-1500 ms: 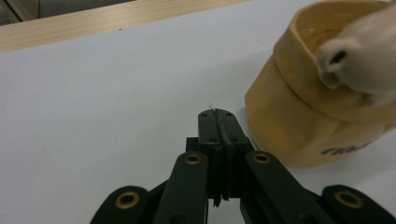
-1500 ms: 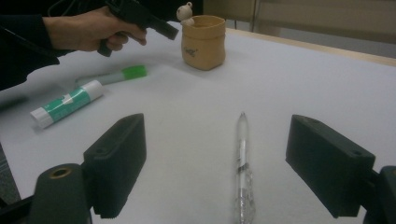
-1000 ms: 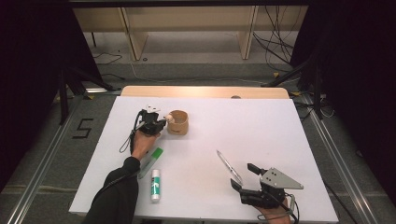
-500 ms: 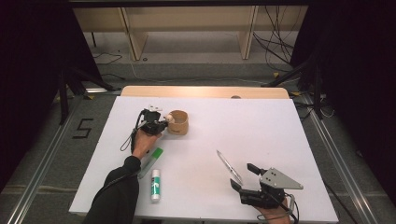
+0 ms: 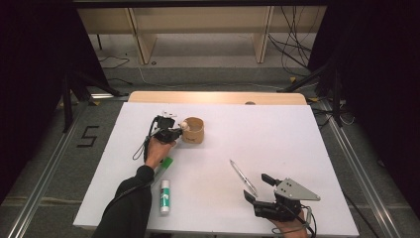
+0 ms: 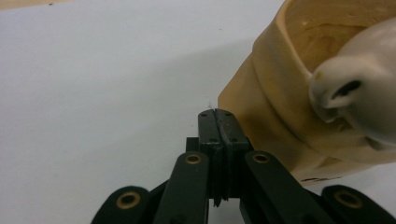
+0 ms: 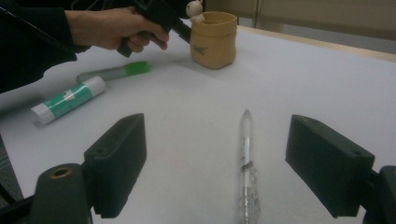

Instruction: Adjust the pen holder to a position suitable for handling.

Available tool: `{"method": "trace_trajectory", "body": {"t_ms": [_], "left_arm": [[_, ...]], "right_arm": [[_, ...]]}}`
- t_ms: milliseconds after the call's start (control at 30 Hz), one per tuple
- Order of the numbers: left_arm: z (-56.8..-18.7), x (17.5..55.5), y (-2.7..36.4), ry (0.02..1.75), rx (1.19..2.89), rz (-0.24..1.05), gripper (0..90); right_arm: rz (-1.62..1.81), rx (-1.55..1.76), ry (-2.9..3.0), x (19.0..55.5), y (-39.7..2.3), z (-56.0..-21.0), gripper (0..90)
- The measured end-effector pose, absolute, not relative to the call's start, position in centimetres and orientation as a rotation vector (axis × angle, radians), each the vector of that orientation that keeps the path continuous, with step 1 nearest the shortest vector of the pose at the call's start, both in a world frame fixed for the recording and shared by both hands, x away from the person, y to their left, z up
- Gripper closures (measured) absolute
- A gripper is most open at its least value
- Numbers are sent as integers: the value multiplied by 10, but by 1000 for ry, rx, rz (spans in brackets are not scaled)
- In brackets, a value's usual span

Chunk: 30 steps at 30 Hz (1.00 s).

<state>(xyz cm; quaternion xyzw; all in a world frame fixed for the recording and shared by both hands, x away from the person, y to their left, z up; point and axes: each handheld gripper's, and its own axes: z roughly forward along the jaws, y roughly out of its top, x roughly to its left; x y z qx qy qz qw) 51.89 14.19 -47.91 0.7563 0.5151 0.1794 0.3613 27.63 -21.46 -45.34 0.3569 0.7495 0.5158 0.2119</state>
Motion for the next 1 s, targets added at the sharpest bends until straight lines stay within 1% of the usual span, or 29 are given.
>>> {"method": "trace_trajectory", "body": {"t_ms": [300,467,667,1000], "left_arm": [[-476,518,118,1313,1986,445,895],[-476,516,105,1304,1993,414,895],[-475,515,99,1308,1988,382,895],[-475,514,87,1294,1994,382,894]], "right_arm": [[1438,986,2075,276,-216,-452,214],[1435,989,2079,276,-215,-453,215],[1434,988,2079,276,-216,-453,215],[1432,984,2082,276,-215,-453,215]]}}
